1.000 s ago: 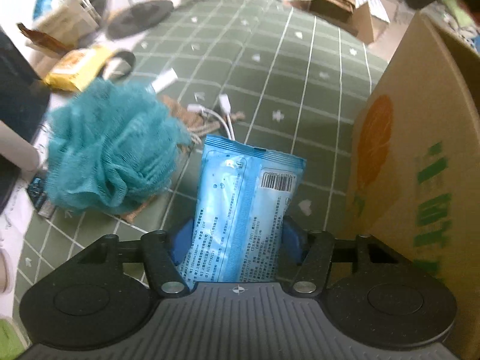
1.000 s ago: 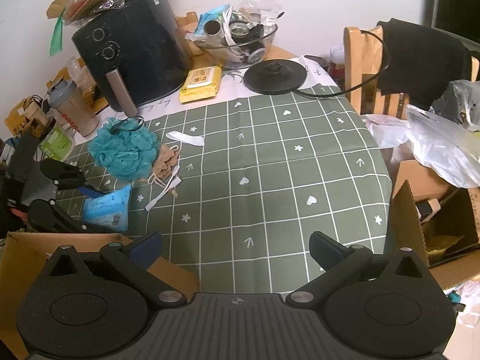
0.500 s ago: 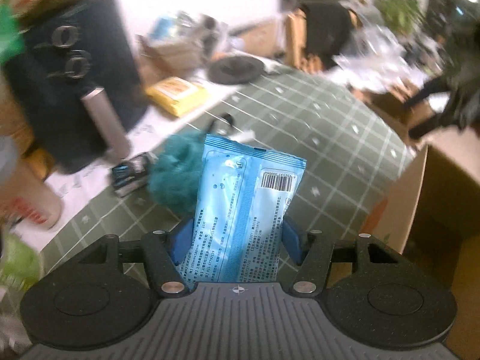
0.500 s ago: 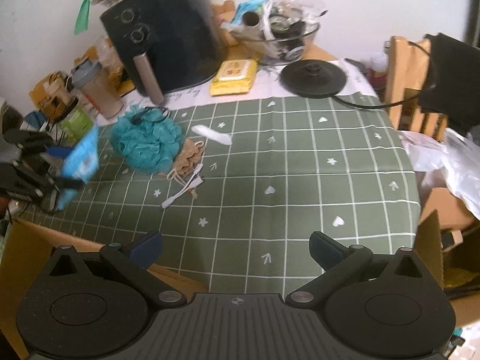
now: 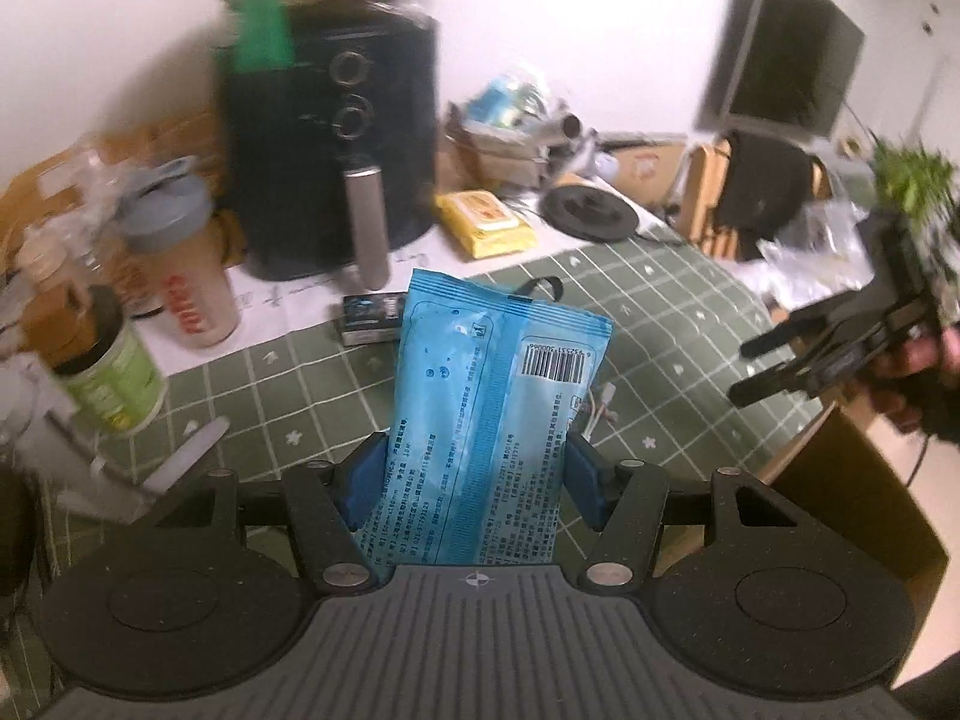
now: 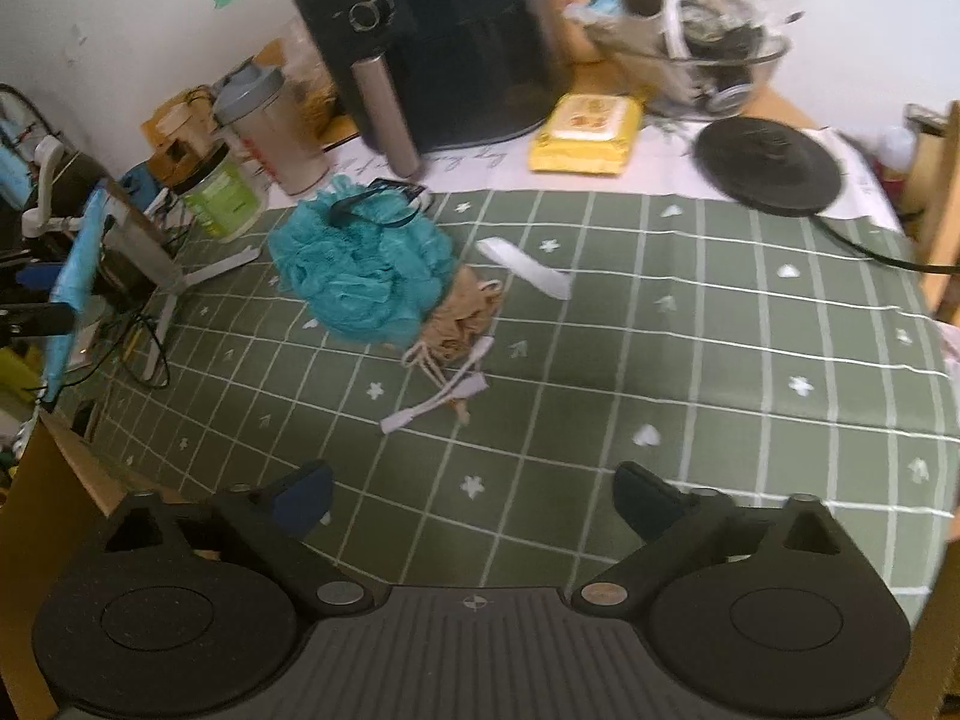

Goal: Organize soft objects
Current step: 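Lift the blue packet with the left gripper while the right reaches the white cable, then grasp the white cable with the right gripper and lift it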

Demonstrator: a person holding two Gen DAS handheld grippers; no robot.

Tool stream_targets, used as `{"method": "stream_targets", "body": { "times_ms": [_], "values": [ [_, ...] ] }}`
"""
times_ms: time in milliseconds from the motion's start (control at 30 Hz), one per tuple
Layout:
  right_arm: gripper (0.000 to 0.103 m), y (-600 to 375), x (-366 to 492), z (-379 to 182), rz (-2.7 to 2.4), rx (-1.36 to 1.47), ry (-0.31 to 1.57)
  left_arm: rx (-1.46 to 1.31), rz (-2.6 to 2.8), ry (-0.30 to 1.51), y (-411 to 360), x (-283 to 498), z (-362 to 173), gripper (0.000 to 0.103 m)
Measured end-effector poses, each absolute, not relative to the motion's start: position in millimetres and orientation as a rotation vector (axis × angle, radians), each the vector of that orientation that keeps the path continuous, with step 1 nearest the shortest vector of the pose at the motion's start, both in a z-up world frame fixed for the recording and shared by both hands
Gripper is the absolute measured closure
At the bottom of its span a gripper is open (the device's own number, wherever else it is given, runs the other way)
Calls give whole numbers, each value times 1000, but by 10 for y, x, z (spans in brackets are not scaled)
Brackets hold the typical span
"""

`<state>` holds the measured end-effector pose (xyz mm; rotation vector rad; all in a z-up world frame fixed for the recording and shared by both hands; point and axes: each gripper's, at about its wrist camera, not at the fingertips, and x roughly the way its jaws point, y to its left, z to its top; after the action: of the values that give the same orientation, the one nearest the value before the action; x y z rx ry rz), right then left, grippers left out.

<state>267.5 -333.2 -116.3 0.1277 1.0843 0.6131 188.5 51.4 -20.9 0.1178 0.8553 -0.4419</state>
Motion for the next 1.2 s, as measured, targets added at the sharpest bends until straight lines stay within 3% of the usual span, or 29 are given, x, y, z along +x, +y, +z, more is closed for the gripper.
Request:
{"method": "stream_targets", "body": {
  "times_ms": [133, 400, 467, 700, 733, 800, 1200],
  "values": [
    [19, -3259, 2838, -1338, 652, 158, 1112, 90, -406, 843, 579, 1750, -129, 43],
    [59, -3061, 3146, -1701, 684, 233, 1161, 20, -347, 855, 739, 1502, -62, 43],
    [65, -2999, 3214, -1800, 685, 248, 1180, 10, -344, 857, 759, 1456, -54, 43],
    [65, -2924, 3394, -2071, 649, 394, 1210, -18, -314, 873, 852, 1354, -49, 43],
    [67, -2924, 3409, -2097, 642, 420, 1207, -20, -312, 874, 864, 1347, -45, 43],
    [86, -2921, 3433, -2135, 626, 440, 1209, -23, -308, 877, 881, 1328, -39, 43],
    [95, -3007, 3371, -1789, 696, 174, 1209, -35, -325, 856, 825, 1319, 41, 43]
  ]
}}
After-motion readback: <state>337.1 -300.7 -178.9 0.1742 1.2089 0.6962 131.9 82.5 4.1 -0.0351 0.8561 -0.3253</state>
